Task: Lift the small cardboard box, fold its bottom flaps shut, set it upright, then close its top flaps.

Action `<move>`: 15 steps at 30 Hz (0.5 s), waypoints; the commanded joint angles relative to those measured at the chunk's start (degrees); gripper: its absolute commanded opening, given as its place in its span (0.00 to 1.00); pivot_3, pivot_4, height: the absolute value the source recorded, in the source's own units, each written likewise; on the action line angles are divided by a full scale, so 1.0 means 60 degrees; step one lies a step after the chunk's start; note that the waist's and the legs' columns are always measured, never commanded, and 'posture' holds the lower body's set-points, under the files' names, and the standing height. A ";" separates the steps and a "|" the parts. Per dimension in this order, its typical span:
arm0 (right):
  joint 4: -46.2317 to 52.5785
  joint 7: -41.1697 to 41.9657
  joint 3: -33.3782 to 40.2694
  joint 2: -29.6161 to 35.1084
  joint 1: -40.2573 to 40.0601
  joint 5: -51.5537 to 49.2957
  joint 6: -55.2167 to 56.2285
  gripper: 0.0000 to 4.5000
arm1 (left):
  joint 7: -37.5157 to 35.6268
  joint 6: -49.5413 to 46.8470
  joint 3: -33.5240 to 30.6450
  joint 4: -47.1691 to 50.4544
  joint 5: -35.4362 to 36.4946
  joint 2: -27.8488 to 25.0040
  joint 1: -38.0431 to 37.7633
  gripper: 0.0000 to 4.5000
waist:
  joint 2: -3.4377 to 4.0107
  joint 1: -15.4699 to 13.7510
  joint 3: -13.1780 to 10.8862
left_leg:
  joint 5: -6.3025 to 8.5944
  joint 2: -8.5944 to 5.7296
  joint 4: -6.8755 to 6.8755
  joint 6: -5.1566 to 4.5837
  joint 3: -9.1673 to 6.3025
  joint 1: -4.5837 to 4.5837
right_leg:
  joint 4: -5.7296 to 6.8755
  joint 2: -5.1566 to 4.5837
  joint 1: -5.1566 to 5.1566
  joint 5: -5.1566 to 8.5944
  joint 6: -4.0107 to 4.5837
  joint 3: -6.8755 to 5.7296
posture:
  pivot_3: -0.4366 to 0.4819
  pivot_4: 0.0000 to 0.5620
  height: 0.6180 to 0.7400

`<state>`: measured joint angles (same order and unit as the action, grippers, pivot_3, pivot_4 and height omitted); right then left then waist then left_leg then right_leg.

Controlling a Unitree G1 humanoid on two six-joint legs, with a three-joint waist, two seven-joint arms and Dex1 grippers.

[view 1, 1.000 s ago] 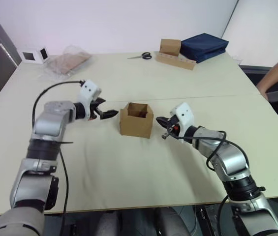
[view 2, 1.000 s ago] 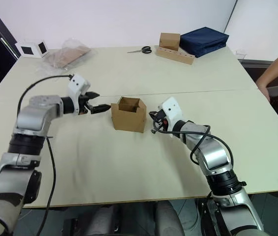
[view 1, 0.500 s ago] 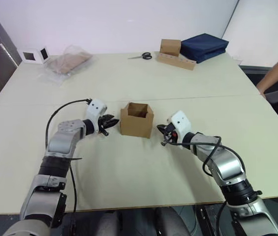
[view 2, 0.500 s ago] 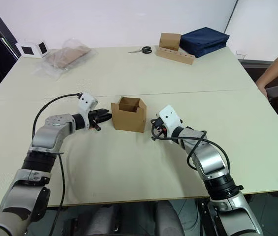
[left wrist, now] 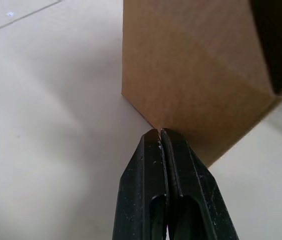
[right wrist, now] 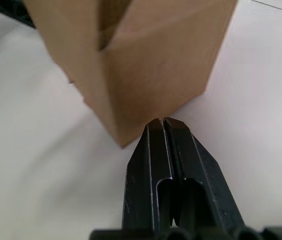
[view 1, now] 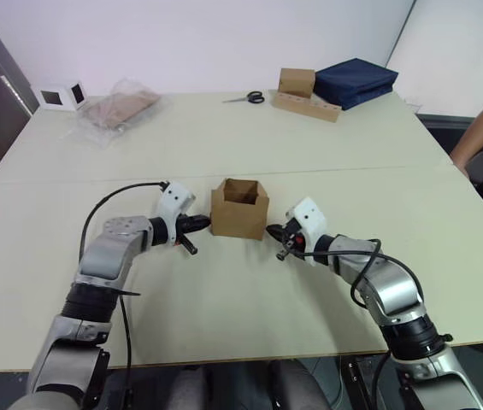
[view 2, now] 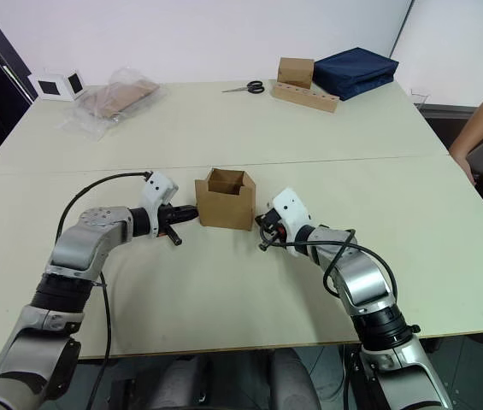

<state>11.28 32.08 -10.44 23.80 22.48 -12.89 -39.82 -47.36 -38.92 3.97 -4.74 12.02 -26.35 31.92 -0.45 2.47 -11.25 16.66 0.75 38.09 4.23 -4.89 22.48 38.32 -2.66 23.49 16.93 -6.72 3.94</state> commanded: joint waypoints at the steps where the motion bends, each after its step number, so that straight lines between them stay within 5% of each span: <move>1: 0.0829 0.0266 0.0235 0.0162 -0.0025 -0.0373 -0.0293 0.00 | -0.0243 -0.0517 0.0308 0.0929 0.0323 -0.0149 -0.0113 0.01 | 0.0000 0.0002 0.0000 | 0.0000 0.0000 0.0000 0.0000 -0.0001 0.0000 | -0.0001 0.0000 -0.0001 0.0000 0.0000 0.0000 | 0.48 0.27 1.00; 15: 0.2013 0.0707 0.0399 0.0655 -0.0487 -0.0925 -0.1345 0.00 | -0.0460 -0.1464 0.0693 0.2035 0.0752 -0.0471 -0.0412 0.01 | 0.0000 -0.0009 0.0000 | 0.0001 0.0000 0.0000 -0.0001 -0.0002 -0.0004 | -0.0001 0.0000 -0.0006 0.0000 0.0000 0.0000 | 0.48 0.27 1.00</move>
<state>19.61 35.18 -8.05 27.91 19.52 -16.54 -47.99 -48.72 -47.50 7.34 4.71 14.60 -29.19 29.31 -0.45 2.42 -11.25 16.66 0.75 38.09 4.23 -4.90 22.46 38.31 -2.66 23.45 16.93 -6.72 3.94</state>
